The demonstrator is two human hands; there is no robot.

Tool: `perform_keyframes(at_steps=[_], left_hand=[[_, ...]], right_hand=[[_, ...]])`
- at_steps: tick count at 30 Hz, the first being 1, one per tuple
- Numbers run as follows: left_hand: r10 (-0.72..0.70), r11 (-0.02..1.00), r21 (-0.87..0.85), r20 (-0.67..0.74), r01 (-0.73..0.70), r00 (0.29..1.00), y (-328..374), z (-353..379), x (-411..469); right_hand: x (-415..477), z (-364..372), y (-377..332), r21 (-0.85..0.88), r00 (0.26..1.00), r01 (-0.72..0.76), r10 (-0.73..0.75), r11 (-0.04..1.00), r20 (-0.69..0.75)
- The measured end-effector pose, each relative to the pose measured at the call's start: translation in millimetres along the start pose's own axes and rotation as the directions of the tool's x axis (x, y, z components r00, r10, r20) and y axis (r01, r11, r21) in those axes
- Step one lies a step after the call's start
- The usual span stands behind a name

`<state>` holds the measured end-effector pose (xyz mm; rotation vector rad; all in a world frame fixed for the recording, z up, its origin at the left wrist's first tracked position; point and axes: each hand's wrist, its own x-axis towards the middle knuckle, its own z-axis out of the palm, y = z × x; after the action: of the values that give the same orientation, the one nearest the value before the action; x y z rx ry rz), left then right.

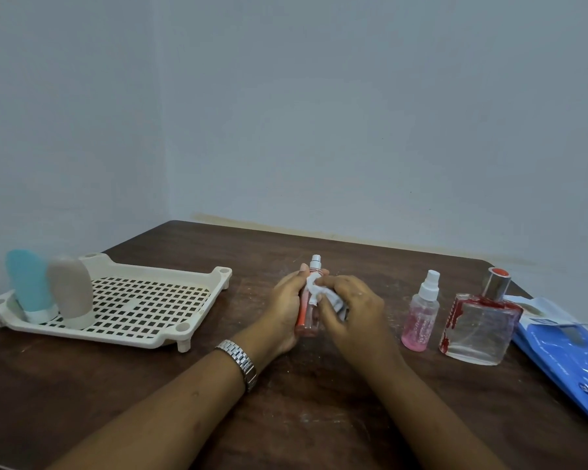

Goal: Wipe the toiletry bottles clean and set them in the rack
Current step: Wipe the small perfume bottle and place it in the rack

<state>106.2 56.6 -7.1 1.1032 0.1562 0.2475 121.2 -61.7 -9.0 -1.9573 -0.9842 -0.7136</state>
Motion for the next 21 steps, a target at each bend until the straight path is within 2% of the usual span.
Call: perform_keyframes(at_steps=[10,21], left_hand=[[-0.024,1.0,0.014,-0.018,0.025,1.0,-0.8,-2.9,1.1],[0.021,0.999,0.025,-0.011,-0.02,1.0,-2.7,-1.5,2.6]], right_hand=[[-2.7,1.4,-2.2,0.001,0.999,0.026,-0.026,1.0,0.047],[-1.1,3.7,0.2,-0.016,0.999,0.004,-0.003,1.0,0.054]])
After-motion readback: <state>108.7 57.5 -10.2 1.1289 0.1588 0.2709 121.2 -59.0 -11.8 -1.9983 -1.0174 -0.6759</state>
